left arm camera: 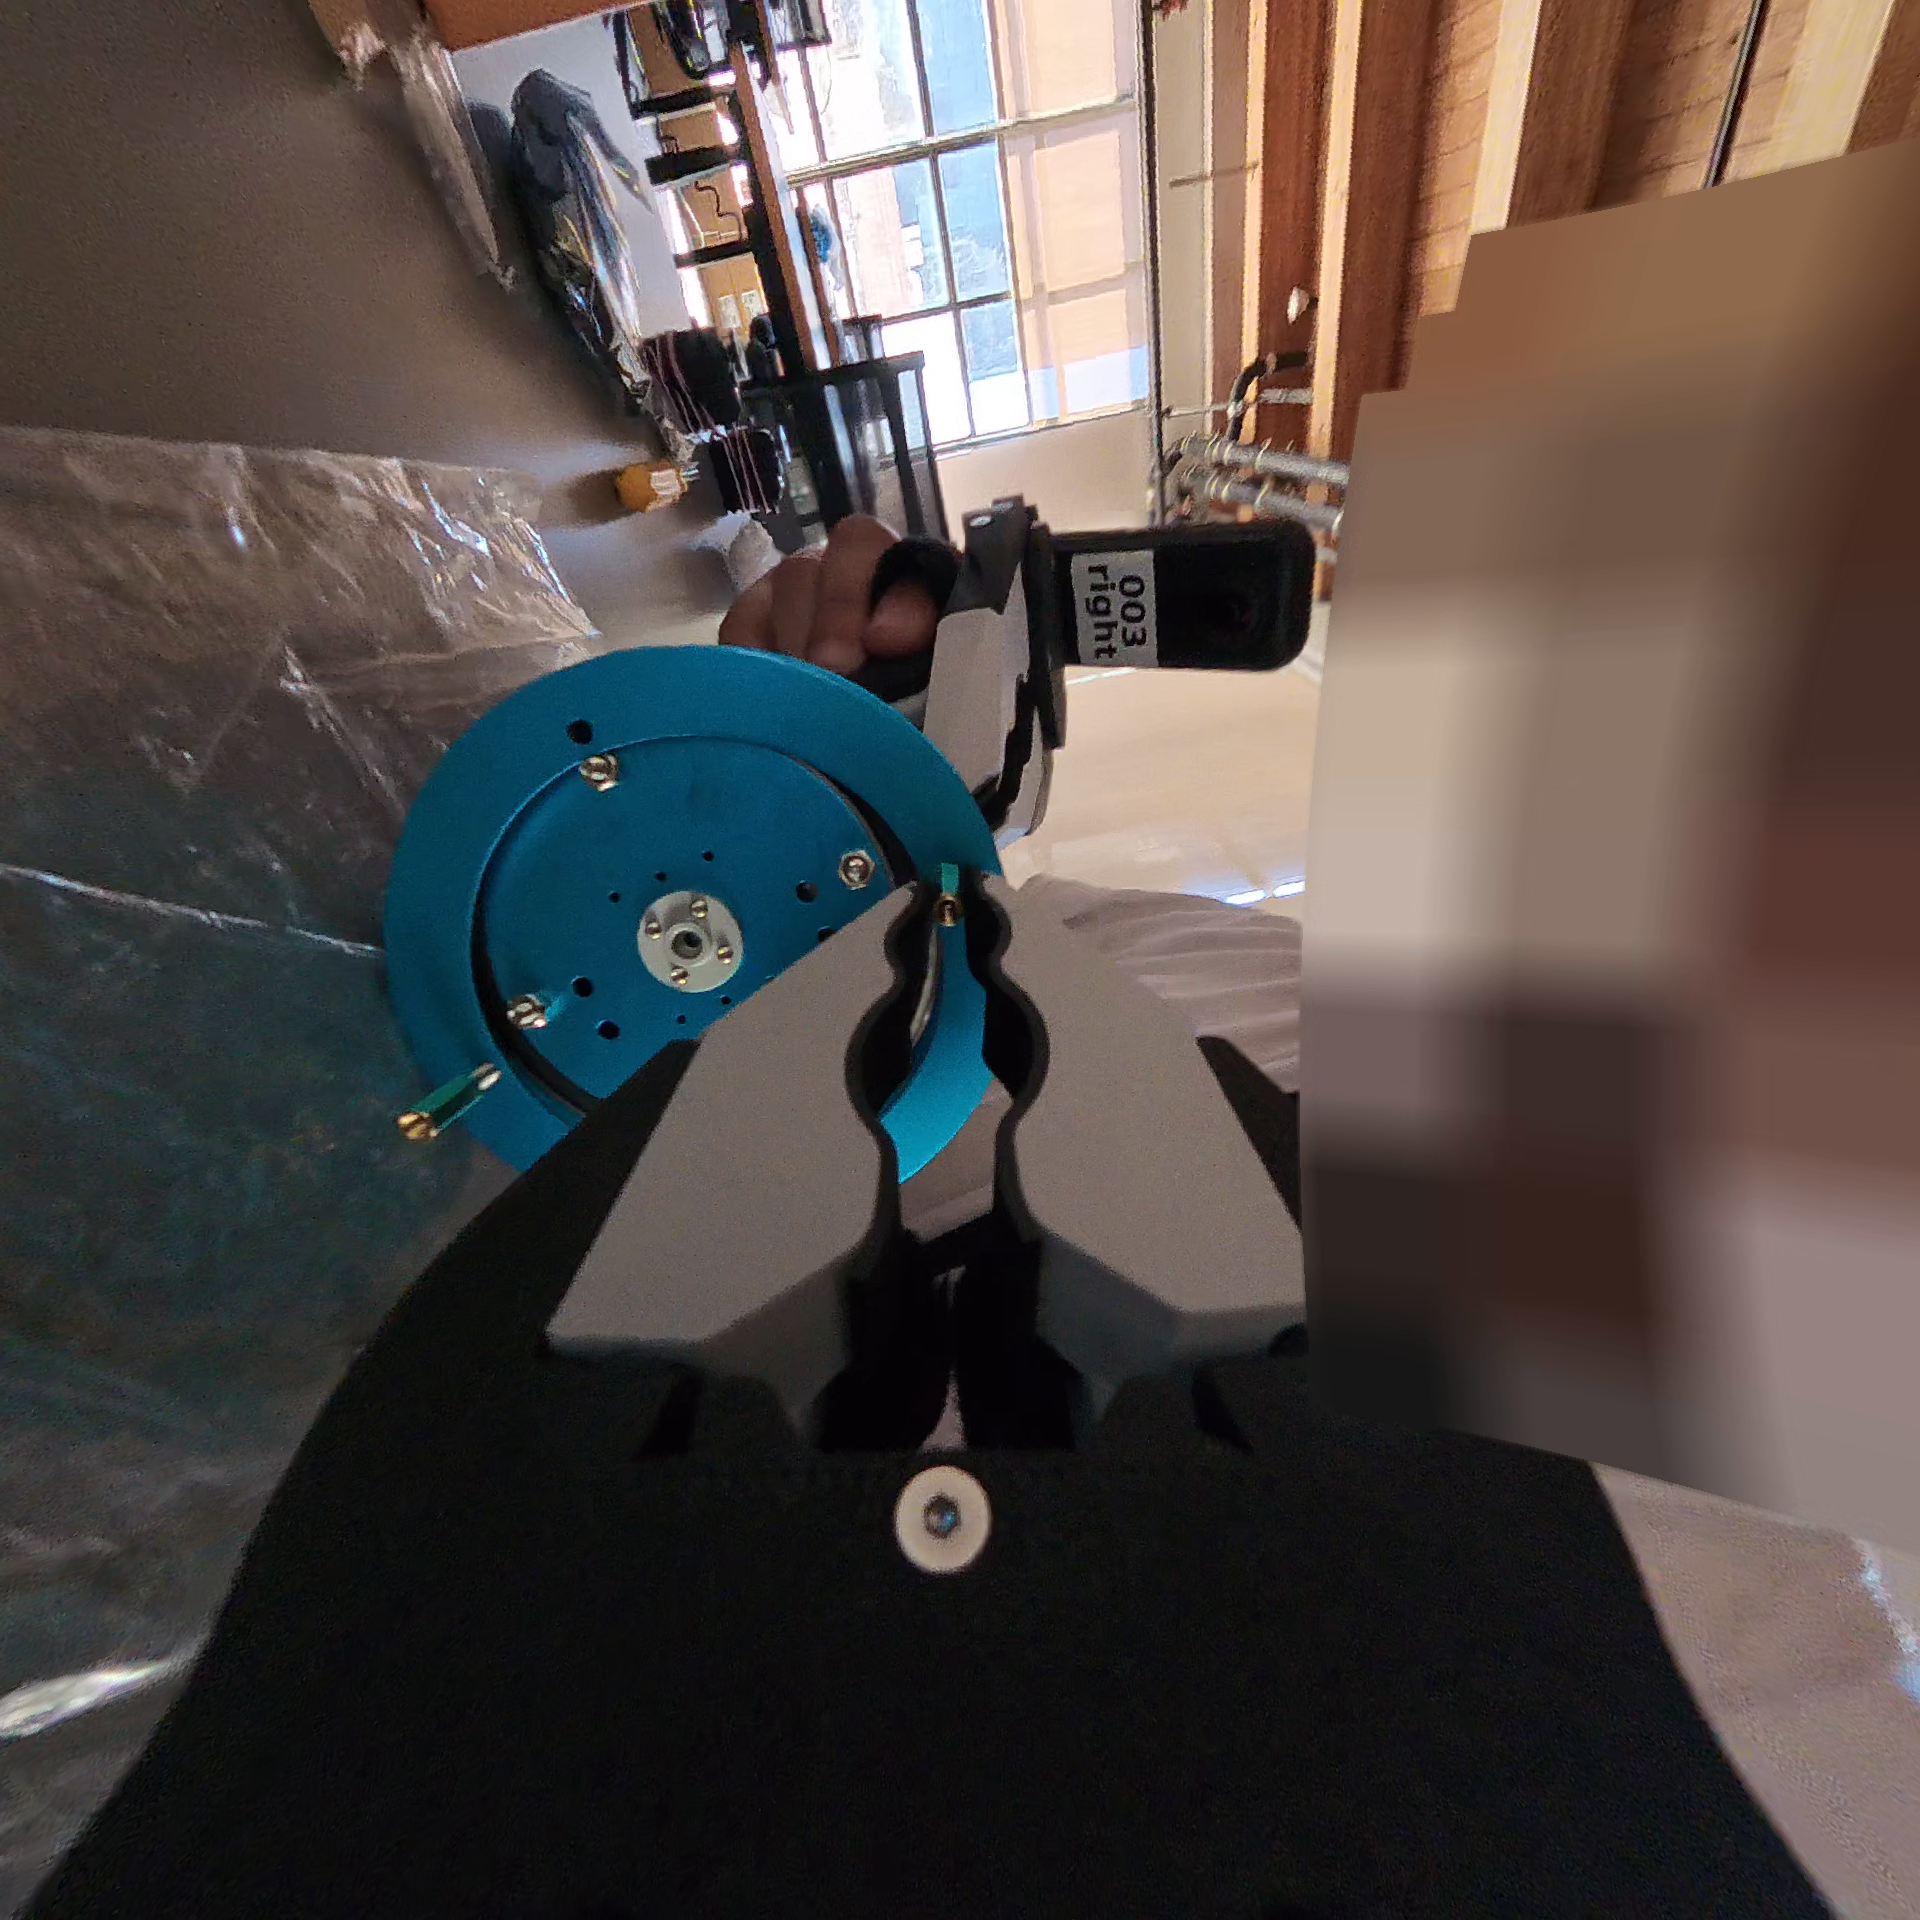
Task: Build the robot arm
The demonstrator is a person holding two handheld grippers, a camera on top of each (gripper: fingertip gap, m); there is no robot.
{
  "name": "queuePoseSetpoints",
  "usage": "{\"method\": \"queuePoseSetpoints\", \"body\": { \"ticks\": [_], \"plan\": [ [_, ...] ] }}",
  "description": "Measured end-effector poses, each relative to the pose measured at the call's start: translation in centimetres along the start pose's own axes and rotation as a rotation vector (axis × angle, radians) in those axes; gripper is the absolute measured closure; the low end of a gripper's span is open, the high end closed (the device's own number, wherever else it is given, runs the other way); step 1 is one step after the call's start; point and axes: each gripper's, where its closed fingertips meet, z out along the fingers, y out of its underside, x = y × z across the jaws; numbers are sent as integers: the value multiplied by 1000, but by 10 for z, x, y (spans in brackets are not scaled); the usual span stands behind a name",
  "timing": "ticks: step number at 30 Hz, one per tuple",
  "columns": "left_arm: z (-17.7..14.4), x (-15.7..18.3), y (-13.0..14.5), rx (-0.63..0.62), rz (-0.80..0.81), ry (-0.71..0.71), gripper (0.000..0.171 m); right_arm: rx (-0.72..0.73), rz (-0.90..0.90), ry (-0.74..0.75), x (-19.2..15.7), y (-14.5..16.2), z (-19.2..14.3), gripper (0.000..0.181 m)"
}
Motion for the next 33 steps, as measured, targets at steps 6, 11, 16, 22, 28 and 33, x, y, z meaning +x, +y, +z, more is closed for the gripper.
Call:
{"method": "queuePoseSetpoints", "body": {
  "ticks": [6, 11, 16, 22, 28, 33],
  "plan": [
    [1, 2, 6, -121, 574, -148, 166, 5, 186, -74, -3, 2, 0, 178],
    [0, -2, 8, -258, 1216, -266, 166, 58, 445, -201, -4, 1, 1, 178],
    [-1, -7, 5, -416, 1897, -421, 167, 71, 519, -265, -6, 0, 0, 178],
    [-1, -6, -1, -575, 2517, -553, 166, 88, 642, -354, -10, 1, -1, 178],
    [-2, -5, 0, -564, 2371, -634, 166, 71, 544, -327, -13, 2, 0, 178],
    [-1, 3, -3, -236, 1373, -414, 154, 54, 412, -256, -12, 2, 1, 178]
  ]
}}
